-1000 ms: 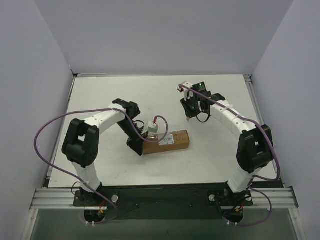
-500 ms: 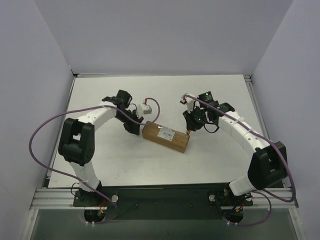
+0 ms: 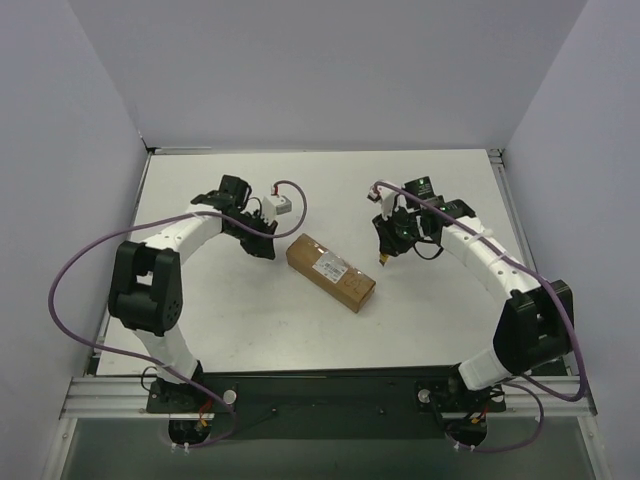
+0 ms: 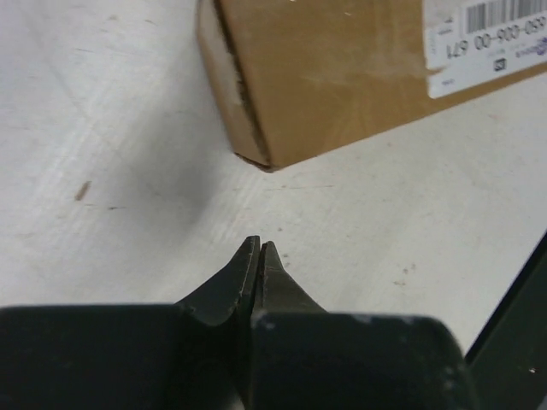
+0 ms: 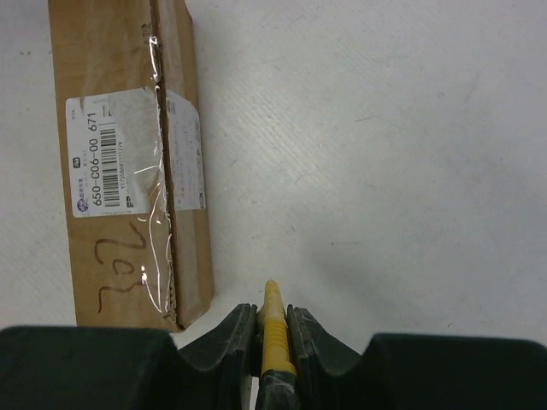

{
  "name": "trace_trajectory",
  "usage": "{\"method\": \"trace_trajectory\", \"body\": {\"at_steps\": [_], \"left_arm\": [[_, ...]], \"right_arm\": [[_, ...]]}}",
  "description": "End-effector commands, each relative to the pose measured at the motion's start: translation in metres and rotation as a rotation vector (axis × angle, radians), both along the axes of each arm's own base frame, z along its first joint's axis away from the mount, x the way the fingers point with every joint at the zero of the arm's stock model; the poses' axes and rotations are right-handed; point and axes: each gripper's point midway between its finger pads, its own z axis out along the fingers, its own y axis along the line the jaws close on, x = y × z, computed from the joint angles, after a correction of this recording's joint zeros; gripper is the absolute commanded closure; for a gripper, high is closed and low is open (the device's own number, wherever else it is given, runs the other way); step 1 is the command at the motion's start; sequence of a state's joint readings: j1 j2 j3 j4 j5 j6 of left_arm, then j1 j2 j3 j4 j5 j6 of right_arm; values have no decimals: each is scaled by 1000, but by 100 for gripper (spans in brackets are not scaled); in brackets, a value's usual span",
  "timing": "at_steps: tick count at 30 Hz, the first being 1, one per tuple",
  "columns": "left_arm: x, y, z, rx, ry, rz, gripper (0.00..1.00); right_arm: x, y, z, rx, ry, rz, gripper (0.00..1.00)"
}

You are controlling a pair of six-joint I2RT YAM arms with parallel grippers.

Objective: Unpack the express box

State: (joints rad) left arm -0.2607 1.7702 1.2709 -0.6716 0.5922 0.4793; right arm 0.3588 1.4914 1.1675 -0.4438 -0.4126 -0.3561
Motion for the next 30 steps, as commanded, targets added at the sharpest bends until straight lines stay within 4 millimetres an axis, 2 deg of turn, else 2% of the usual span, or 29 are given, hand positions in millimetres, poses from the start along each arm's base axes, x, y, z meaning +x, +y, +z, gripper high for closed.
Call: {"method": "trace_trajectory", "body": {"at_steps": [1,2,3,4,5,6,7,8,9,10,11,12,13,14,16,17,20,21,22,23,24,25,26,27,28,30], "left_arm": [[-33,-22,-1,-60,109,-68,100],[-31,-28,-2,-63,99,-75,100],[-21,-34,0,-82,67,-62,100],[-15,-38,-5,-88,69,-49,100],[3,-45,1,-109,24,-36,100],[11,-51,2,-128,41,1,100],[20,-54,-6,-136,62,19,100],[41,-65,7,-178,11,19,100],[50,-70,-3,-190,33,42,100],[63,-76,0,-212,12,49,100],[84,-86,14,-258,-52,42,100],[90,-95,7,-291,-20,48,100],[96,-103,9,-323,-21,38,100],[106,-111,13,-363,-46,30,100],[110,-125,15,-431,8,31,100],[114,-130,22,-469,42,66,100],[118,-124,38,-487,61,104,90],[117,-118,54,-477,20,105,85],[124,-104,56,-442,-5,161,73],[123,-97,62,-438,10,201,68],[120,-90,78,-451,3,221,64],[116,-81,75,-454,38,252,54],[109,-77,74,-446,85,286,50],[105,-73,75,-427,95,308,47],[98,-70,66,-399,127,327,44],[85,-67,55,-364,196,358,37]], "right_arm": [[14,16,16,-26,-75,41,100],[13,19,14,-49,-76,57,100],[9,23,12,-65,-75,80,100],[1,36,13,-79,-83,138,100],[-6,40,11,-99,-71,166,100],[-13,47,11,-104,-66,194,100],[-26,62,9,-109,-54,253,100],[-37,65,6,-120,-25,280,100],[-46,73,5,-121,-12,305,100],[-55,79,3,-116,7,314,100],[-70,93,3,-113,13,363,100],[-78,99,2,-114,19,379,100],[-84,106,4,-110,14,399,100],[-99,120,4,-101,1,455,100],[-102,125,7,-124,-50,478,100],[-95,128,15,-112,-70,438,100],[-56,105,30,-111,-104,273,100],[-28,81,38,-81,-94,131,100],[-13,67,41,-69,-85,43,100],[2,50,43,-54,-68,-50,100],[26,25,55,-9,-59,-197,100],[37,14,54,1,-44,-246,100],[46,7,56,20,-43,-268,100],[65,-5,70,38,-81,-303,100],[74,-6,65,33,-76,-303,100],[97,-4,75,65,-128,-303,100]]}}
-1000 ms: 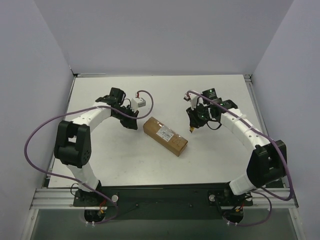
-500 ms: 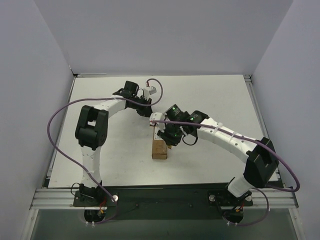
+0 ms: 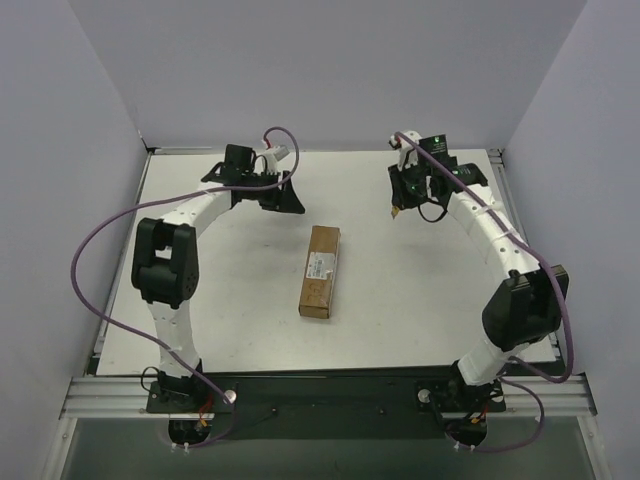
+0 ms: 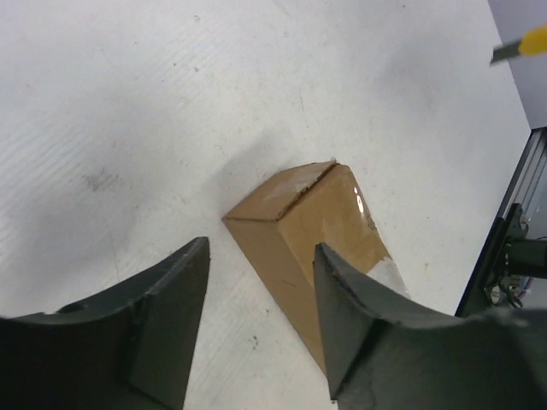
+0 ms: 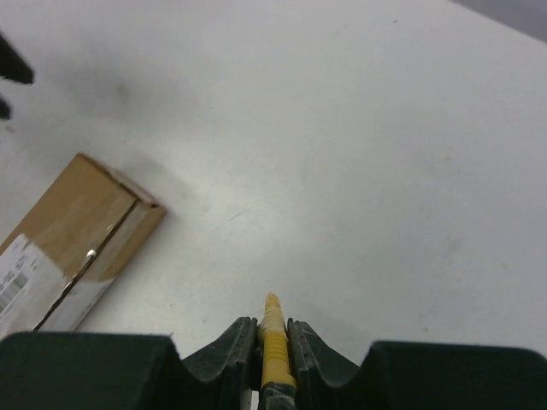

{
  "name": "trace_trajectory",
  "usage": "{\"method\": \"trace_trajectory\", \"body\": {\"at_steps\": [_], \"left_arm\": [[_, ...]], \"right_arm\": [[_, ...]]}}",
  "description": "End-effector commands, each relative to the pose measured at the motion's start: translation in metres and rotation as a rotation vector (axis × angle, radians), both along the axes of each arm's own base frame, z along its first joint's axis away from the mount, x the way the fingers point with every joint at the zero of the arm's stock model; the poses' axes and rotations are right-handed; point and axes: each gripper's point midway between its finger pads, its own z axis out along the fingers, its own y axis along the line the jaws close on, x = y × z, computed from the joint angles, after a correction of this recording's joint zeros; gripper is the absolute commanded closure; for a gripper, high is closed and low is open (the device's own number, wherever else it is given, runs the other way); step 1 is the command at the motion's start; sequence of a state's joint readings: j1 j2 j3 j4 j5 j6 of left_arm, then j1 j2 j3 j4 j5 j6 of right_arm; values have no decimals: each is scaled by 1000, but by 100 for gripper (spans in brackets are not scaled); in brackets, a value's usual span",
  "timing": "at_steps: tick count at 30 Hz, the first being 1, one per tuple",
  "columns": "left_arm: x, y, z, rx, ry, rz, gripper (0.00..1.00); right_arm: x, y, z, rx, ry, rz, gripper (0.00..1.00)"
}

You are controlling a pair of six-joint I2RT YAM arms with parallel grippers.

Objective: Unpack the express box

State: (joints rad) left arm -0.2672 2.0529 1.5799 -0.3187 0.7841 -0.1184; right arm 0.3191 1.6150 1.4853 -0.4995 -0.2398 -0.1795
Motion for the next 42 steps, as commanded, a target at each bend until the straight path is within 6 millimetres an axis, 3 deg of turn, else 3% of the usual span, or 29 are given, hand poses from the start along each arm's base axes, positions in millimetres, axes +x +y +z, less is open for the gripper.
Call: {"method": "trace_trajectory", "body": {"at_steps": [1,5,6,7,9,11,13,17,20,25,26,27,28,29,30,31,36,40,42], "left_arm": [[-29,11,9,34,132,58,35],[-43,12,-13,97,165,-10,31],[-45,12,-23,109,190,-23,31],[-49,12,-24,114,208,-38,31],[-51,10,-29,112,206,-65,31],[-52,7,-31,106,202,-75,31],[-58,0,-29,48,224,-109,31],[-65,-12,-31,14,233,-170,31],[-65,-26,-33,24,228,-198,31],[-54,-45,-45,48,187,-239,35],[-49,-52,-39,37,160,-255,37],[-48,-57,-44,32,166,-270,38],[-48,-62,-43,24,152,-290,39],[-43,-73,-31,5,114,-313,43],[-46,-81,-34,-19,125,-345,45],[-46,-88,-29,-38,107,-375,46],[-62,-135,-12,-187,90,-534,47],[-80,-158,-24,-207,106,-600,47],[-88,-159,-29,-203,123,-612,48]], "right_arm": [[44,15,15,73,-63,-21,100],[80,43,9,144,-80,-4,100],[88,50,-5,154,-52,-1,100],[98,62,4,180,-78,9,100],[109,75,-10,189,-64,17,100],[115,93,-7,203,-82,42,100],[114,101,-20,195,-64,65,100],[89,109,-50,201,27,119,100],[69,109,-52,212,52,158,100],[9,82,-64,166,111,180,100],[0,75,-64,152,111,173,100],[-13,68,-51,157,88,174,100],[-32,56,-67,139,131,163,100],[-44,49,-69,135,142,156,100],[-54,41,-55,140,109,147,100],[-68,30,-65,132,139,117,100],[-81,-11,-43,150,82,-37,100],[-69,-45,-30,156,59,-187,100],[-57,-58,-19,155,25,-226,100]]}}
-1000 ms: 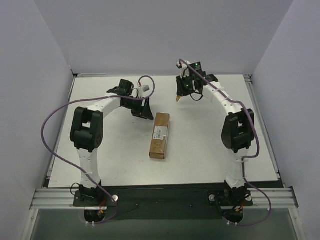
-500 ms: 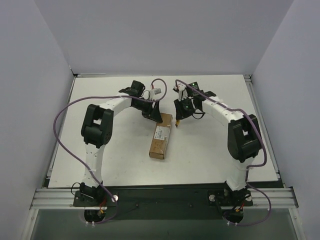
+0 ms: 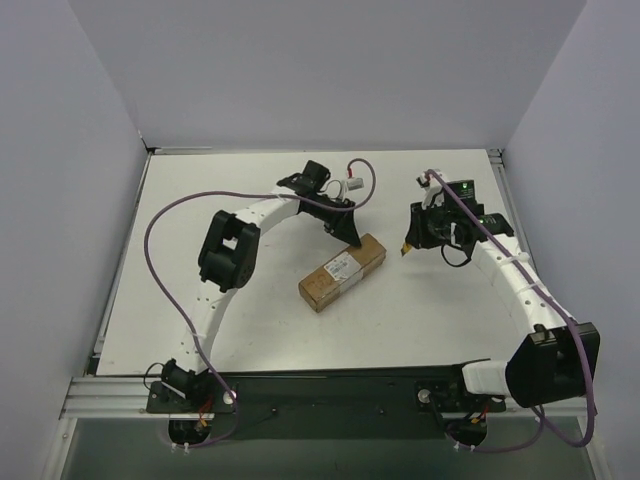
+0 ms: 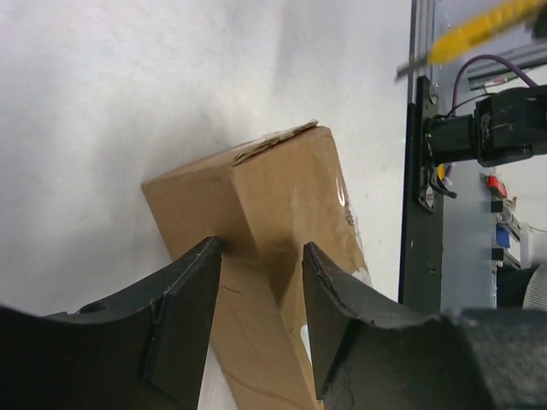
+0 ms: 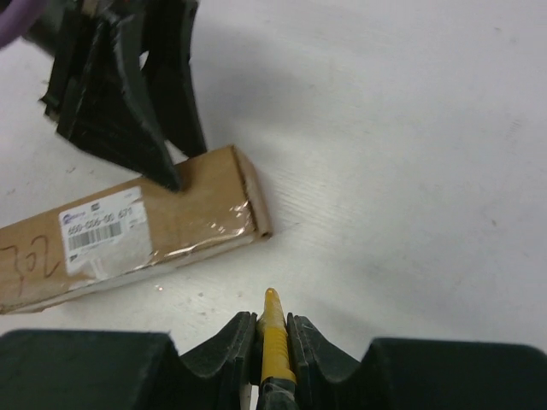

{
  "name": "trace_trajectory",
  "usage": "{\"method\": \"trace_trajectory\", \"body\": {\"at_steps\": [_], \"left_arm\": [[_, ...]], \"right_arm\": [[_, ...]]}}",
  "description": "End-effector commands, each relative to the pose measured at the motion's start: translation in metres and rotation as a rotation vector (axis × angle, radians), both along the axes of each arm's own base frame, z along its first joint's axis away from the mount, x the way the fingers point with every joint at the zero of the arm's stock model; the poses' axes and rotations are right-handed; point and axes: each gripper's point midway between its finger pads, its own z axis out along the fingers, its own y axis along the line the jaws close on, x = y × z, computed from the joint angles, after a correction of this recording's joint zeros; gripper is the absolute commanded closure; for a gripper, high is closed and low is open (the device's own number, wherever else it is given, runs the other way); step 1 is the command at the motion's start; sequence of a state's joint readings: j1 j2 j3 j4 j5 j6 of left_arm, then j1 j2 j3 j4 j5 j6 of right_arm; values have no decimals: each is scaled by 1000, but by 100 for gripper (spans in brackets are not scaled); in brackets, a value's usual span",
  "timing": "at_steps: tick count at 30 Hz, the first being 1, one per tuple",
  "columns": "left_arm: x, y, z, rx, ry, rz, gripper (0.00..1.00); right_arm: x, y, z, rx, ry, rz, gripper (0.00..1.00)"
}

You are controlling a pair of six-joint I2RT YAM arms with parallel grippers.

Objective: Unpack the express box

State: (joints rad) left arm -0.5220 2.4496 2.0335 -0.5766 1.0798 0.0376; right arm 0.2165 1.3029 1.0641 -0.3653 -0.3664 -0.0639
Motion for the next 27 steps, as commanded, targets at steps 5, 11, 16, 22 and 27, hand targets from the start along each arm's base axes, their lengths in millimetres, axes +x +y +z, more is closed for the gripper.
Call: {"method": "trace_trajectory", "body": {"at_steps": [5,11,16,22,27], "left_arm": [[-52,11,3,39,-22,-188,48],[-48,43,42,82,-60,-93,36],[-20,23,62,82,-113,57,32],[-28,7,39,127,-88,57,32],[-35,6,9,167,-44,40,33]], "right_arm": [[32,-33,32,-43,-72,-108,100],[38,-22,38,-51,-120,-72,100],[34,0,39,-103,-251,-20,100],[31,28,33,-111,-311,44,100],[27,42,31,-98,-314,86,100]]}}
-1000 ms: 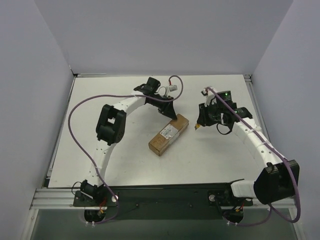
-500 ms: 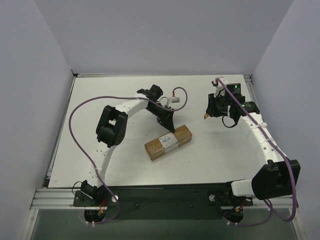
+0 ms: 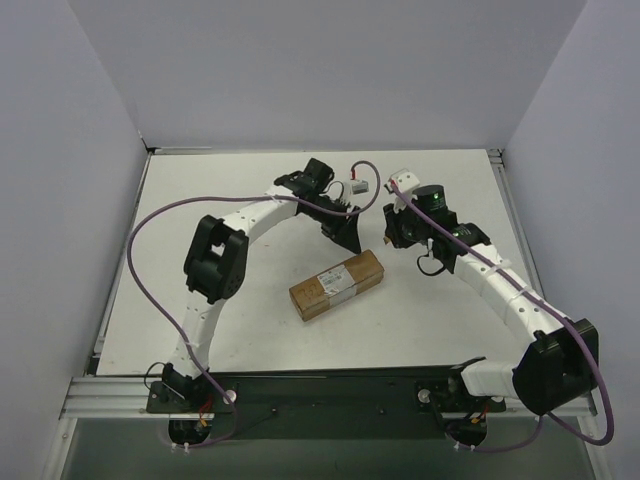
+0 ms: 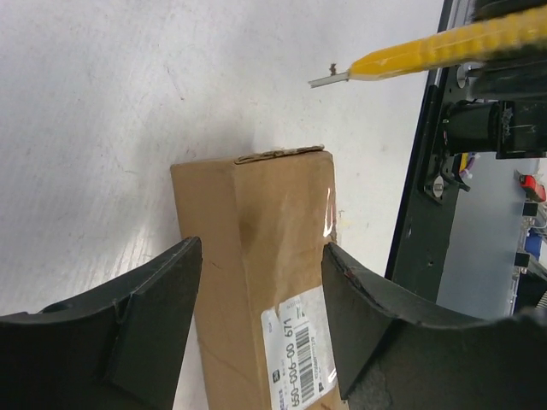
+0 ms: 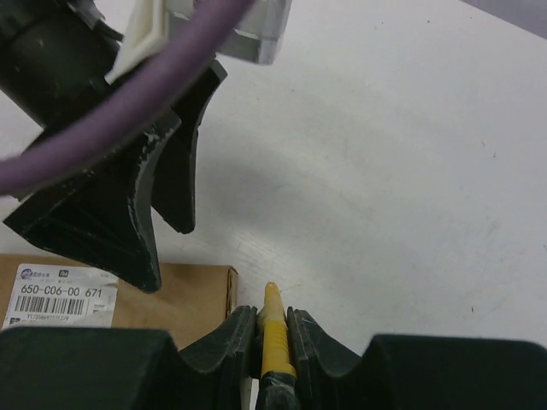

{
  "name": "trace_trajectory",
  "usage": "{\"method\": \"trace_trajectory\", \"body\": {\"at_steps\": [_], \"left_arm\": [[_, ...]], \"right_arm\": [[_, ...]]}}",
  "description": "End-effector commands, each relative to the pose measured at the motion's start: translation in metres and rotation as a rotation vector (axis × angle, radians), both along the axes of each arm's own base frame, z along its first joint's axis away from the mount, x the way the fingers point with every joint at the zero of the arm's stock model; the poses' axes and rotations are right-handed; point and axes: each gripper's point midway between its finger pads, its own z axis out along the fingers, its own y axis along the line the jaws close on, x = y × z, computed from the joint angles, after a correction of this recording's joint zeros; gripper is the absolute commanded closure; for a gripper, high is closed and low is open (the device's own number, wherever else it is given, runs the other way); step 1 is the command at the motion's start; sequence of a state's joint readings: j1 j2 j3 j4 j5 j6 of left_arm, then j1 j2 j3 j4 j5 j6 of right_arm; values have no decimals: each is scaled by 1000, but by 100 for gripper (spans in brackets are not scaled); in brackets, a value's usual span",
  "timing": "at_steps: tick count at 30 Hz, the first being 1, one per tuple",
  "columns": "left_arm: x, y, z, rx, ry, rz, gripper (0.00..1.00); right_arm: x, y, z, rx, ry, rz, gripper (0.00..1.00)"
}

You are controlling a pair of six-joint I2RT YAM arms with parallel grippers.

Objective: Unpack the express box

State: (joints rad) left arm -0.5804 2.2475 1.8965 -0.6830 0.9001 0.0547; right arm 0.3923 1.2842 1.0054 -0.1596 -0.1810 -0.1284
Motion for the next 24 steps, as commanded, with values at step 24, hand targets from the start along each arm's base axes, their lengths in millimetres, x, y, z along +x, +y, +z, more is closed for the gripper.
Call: {"method": "trace_trajectory", "body": {"at_steps": [24], "left_arm": [[-24,8,-82,132,138,20,40]], "right_arm": [[-12,31,-5,-23,-132,88,100]]}}
